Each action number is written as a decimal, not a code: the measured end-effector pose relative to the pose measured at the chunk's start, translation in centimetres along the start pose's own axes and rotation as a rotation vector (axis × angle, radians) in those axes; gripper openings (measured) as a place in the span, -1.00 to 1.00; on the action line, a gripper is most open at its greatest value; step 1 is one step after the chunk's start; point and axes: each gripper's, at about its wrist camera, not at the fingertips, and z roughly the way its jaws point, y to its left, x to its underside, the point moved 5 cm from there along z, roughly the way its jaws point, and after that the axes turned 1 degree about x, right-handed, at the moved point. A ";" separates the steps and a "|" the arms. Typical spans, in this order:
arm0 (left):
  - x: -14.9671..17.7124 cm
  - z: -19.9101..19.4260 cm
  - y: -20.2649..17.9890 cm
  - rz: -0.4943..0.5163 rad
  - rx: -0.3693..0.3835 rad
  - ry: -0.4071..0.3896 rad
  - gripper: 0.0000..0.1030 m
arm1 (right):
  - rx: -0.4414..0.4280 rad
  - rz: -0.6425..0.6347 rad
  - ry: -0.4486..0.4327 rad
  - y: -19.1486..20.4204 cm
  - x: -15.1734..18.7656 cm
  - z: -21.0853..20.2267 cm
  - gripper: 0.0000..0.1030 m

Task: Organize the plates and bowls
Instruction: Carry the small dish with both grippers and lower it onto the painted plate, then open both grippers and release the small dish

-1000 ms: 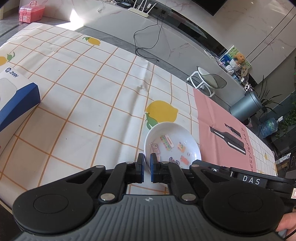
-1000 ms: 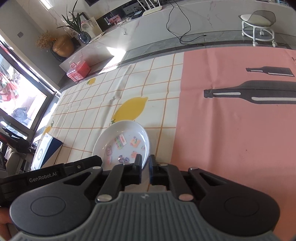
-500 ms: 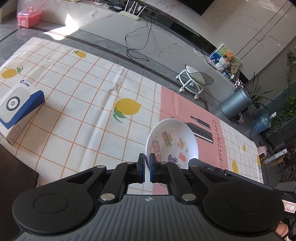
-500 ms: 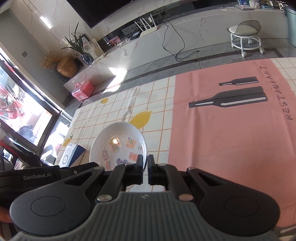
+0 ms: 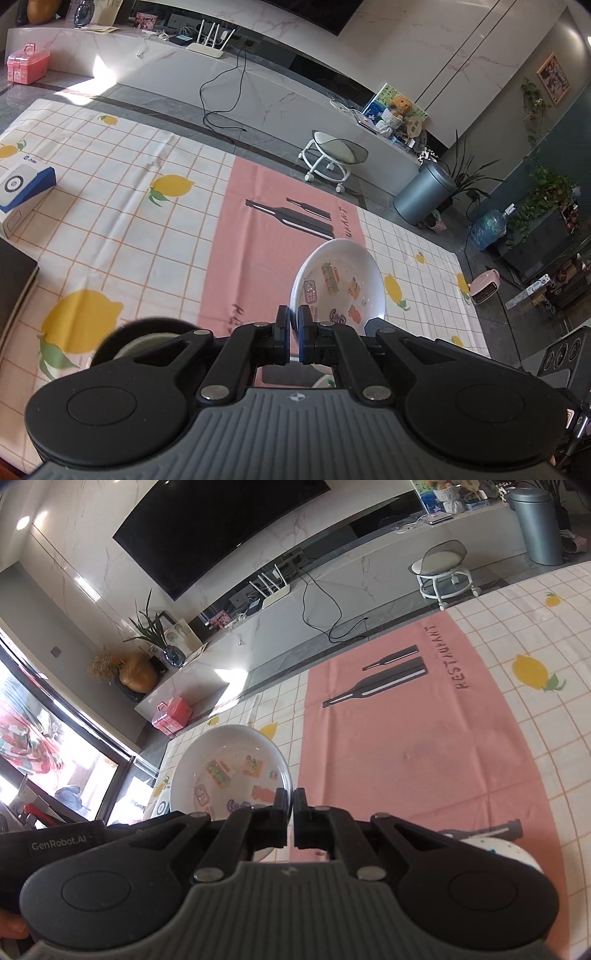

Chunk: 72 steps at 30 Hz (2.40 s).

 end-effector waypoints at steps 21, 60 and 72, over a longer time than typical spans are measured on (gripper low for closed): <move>12.0 8.5 -1.6 -0.120 0.009 0.197 -0.93 | 0.231 0.162 -0.036 -11.6 8.6 -6.5 -1.00; 11.9 6.1 -2.8 0.021 -0.058 0.061 0.49 | 0.277 -0.011 -0.074 -11.3 8.3 -7.6 -0.13; 14.0 7.5 -0.6 -0.008 -0.073 -0.053 0.50 | 0.269 0.038 -0.136 -15.3 9.1 -7.6 0.02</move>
